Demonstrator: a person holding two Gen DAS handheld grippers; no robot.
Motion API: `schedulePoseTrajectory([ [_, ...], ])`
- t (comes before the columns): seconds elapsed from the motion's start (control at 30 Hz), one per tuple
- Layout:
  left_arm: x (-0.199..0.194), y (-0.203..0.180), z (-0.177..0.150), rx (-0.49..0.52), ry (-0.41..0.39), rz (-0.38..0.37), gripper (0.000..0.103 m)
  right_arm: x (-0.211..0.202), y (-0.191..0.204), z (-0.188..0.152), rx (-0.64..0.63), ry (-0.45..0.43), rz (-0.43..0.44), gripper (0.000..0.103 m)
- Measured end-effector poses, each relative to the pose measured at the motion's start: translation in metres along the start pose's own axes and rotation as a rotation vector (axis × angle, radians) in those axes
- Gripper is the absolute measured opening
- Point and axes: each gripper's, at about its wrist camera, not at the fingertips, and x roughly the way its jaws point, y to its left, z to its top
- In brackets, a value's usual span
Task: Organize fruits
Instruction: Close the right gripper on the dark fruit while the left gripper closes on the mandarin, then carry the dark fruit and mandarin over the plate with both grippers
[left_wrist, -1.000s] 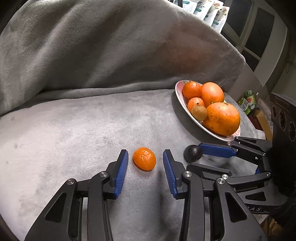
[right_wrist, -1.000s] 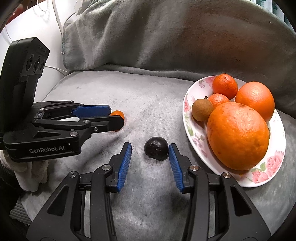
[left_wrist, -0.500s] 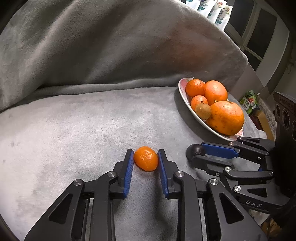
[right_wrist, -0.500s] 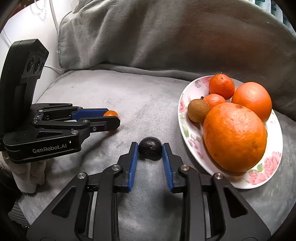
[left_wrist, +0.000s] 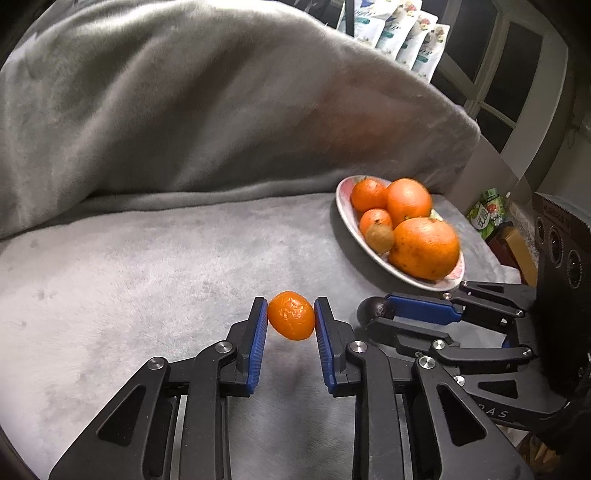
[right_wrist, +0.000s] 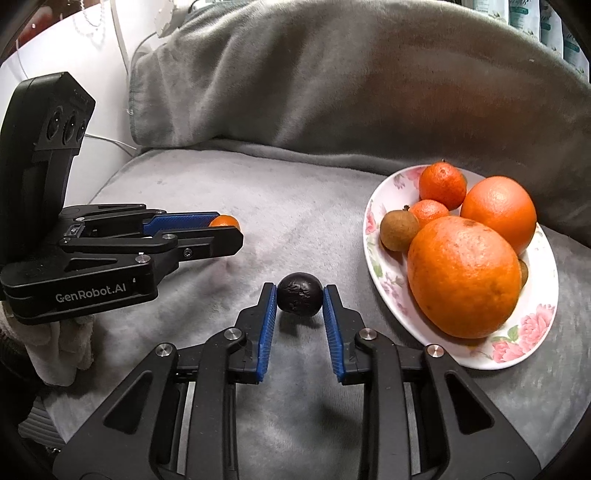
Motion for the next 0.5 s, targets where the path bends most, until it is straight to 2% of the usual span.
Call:
schedulePoseTrajectory([
  [0.5,-0.031,-0.041,0.015,0.075,-0.093,-0.030,0.024,-0.054,-0.006,-0.004,-0.014,-0.107,-0.017,0.027],
])
